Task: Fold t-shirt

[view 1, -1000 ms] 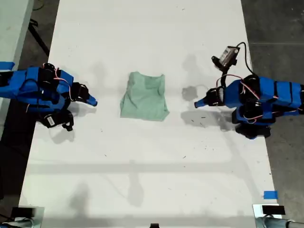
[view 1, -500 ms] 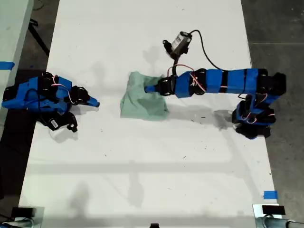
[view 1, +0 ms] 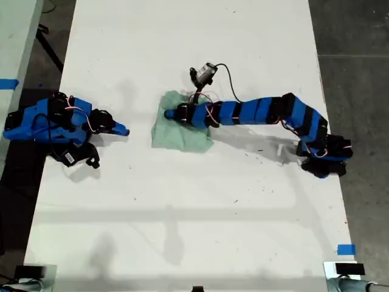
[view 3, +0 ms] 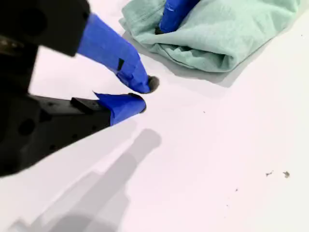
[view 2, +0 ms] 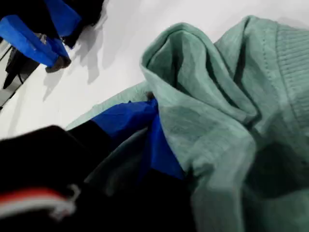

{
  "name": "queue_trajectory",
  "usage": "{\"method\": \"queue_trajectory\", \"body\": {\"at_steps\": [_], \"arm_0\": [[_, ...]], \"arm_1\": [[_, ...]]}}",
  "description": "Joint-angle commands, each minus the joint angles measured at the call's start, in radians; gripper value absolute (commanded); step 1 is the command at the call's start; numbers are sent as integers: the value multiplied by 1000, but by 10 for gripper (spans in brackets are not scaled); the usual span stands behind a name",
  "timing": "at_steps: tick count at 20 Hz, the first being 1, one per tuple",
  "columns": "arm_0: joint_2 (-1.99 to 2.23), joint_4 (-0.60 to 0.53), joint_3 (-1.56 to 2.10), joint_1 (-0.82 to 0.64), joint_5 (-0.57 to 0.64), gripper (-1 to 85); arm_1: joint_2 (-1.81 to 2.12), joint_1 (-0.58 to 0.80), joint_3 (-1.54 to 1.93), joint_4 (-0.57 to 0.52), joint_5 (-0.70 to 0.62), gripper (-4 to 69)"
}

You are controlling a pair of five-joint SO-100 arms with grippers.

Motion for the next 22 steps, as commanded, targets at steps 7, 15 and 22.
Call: {"method": "queue_trajectory", "body": {"at_steps": [7,15,22], "arm_0": [[5,35,-8,15,-8,59],[5,35,-8,17,-8,59],[5,35,-8,17,-8,59]], "arm_1": [[563,-71,-66,534,-288,-10],[1772,-89,1019,894,-112,-10],[2583,-192,1815,1098,316,-10]]}}
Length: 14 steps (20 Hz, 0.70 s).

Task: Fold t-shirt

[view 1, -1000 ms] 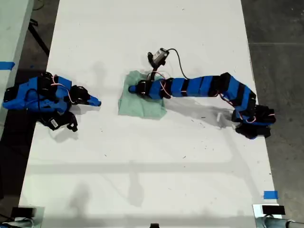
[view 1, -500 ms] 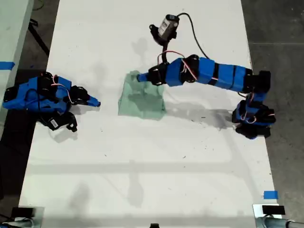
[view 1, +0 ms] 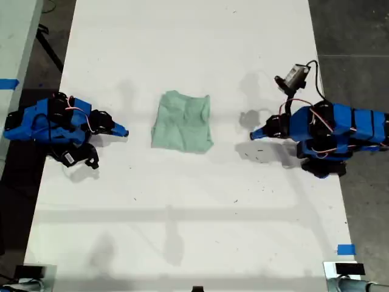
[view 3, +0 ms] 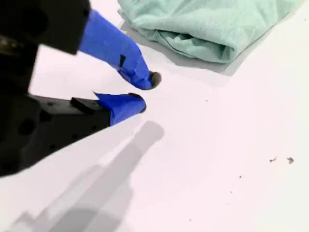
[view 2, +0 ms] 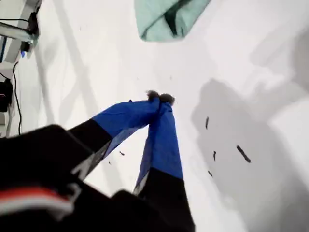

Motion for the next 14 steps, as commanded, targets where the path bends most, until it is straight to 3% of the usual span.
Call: {"method": "queue_trajectory", "body": {"at_steps": [1,2,3,6,8,10,11,14], "arm_0": [[5,0,-8,14,-8,59],[5,0,-8,14,-8,59],[5,0,-8,14,-8,59],[5,0,-8,14,-8,59],[5,0,-8,14,-8,59],[5,0,-8,14,-6,59],[5,0,-8,14,-6,59],[5,0,-8,14,-6,59]], "arm_1": [[330,-32,175,166,149,-10],[394,-32,233,258,218,-10],[353,-44,245,284,241,-10],[380,-49,264,239,414,52],[382,-41,265,238,184,52],[382,-41,265,238,-218,51],[383,-40,265,242,-336,47],[383,-44,264,244,-325,39]]}}
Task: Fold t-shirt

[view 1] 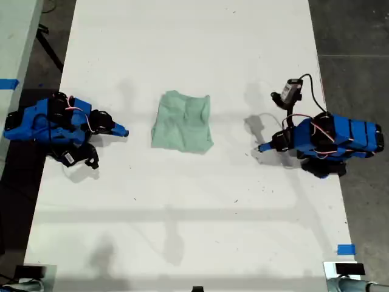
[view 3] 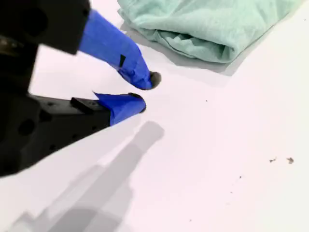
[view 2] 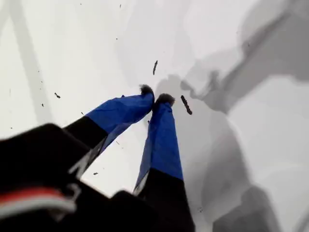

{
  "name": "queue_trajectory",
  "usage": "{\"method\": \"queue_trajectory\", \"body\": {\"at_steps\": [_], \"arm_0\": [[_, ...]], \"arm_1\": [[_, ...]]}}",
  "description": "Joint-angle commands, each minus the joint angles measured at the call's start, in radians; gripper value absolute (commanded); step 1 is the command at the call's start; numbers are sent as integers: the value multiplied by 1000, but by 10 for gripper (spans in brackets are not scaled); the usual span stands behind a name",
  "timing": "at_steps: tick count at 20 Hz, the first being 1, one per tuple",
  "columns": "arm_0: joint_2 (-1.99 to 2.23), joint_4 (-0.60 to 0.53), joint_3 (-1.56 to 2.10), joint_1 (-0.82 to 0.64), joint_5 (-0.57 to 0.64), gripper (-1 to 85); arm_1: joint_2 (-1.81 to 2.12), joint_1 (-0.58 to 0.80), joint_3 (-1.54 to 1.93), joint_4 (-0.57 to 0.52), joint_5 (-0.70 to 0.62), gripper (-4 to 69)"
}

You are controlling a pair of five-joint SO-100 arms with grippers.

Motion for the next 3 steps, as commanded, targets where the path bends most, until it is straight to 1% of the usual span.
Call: {"method": "queue_trajectory", "body": {"at_steps": [1,3], "arm_0": [[5,0,-8,14,-6,59],[5,0,-8,14,-6,59]], "arm_1": [[5,-3,-6,-2,-41,38],[5,-3,-6,-2,-41,37]]}}
